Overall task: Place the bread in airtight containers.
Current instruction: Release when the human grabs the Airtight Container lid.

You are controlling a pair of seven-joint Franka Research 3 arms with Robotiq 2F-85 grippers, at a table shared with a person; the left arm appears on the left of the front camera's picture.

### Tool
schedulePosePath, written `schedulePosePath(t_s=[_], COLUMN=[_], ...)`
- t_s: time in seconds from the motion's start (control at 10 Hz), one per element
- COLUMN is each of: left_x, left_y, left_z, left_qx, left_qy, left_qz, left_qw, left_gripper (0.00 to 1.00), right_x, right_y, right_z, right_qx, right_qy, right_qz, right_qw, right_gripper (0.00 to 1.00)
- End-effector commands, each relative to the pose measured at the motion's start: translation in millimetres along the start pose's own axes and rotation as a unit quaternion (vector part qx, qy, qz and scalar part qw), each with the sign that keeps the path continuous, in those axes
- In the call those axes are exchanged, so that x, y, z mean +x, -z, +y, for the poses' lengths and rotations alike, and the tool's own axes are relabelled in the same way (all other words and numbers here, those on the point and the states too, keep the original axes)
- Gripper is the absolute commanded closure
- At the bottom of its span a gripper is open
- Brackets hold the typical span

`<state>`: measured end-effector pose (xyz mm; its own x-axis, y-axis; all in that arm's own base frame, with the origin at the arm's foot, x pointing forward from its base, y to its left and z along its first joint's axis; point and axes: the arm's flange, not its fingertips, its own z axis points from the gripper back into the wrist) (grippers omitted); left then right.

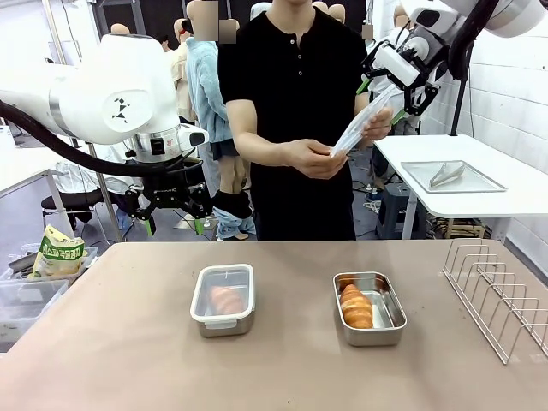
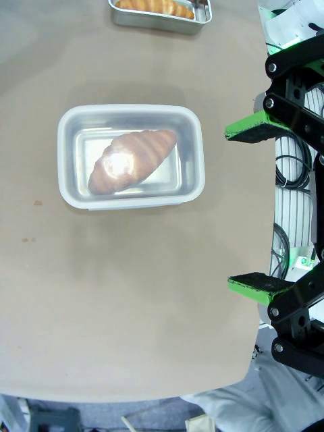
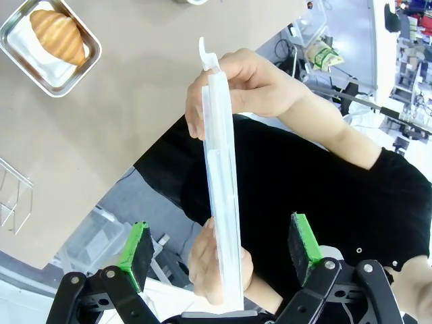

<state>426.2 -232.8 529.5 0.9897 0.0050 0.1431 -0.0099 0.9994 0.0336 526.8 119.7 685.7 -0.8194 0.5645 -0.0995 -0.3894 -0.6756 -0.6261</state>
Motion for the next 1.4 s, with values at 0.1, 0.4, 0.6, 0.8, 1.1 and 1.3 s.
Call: schedulePosePath(t_s=[0.1,0.4,0.6,0.8,1.1,1.3], left_x=[0.1,0.1,0.1,0.1,0.1,0.1], left_y=[-1.1,-1.1,-1.1,-1.1,-1.1,-1.1], left_z=[2.5,2.5,2.5,2.5,2.5,2.5], left_qx=[-0.002,-0.002,-0.002,-0.002,-0.002,-0.002], left_qy=[-0.001,-0.001,-0.001,-0.001,-0.001,-0.001], left_qz=[0.0,0.0,0.0,0.0,0.0,0.0], left_qw=[1.0,1.0,1.0,1.0,1.0,1.0], left_gripper=[0.0,0.0,0.0,0.0,0.0,0.0], right_x=[0.3,0.3,0.3,0.3,0.3,0.3], right_y=[-0.3,-0.3,-0.3,-0.3,-0.3,-0.3], right_z=[-0.2,-0.2,-0.2,-0.2,-0.2,-0.2], right_qx=[-0.001,-0.001,-0.001,-0.001,-0.001,-0.001], right_qy=[0.0,0.0,0.0,0.0,0.0,0.0], right_qz=[0.001,0.001,0.001,0.001,0.001,0.001], right_qw=[1.0,1.0,1.0,1.0,1.0,1.0], right_gripper=[0.0,0.0,0.0,0.0,0.0,0.0])
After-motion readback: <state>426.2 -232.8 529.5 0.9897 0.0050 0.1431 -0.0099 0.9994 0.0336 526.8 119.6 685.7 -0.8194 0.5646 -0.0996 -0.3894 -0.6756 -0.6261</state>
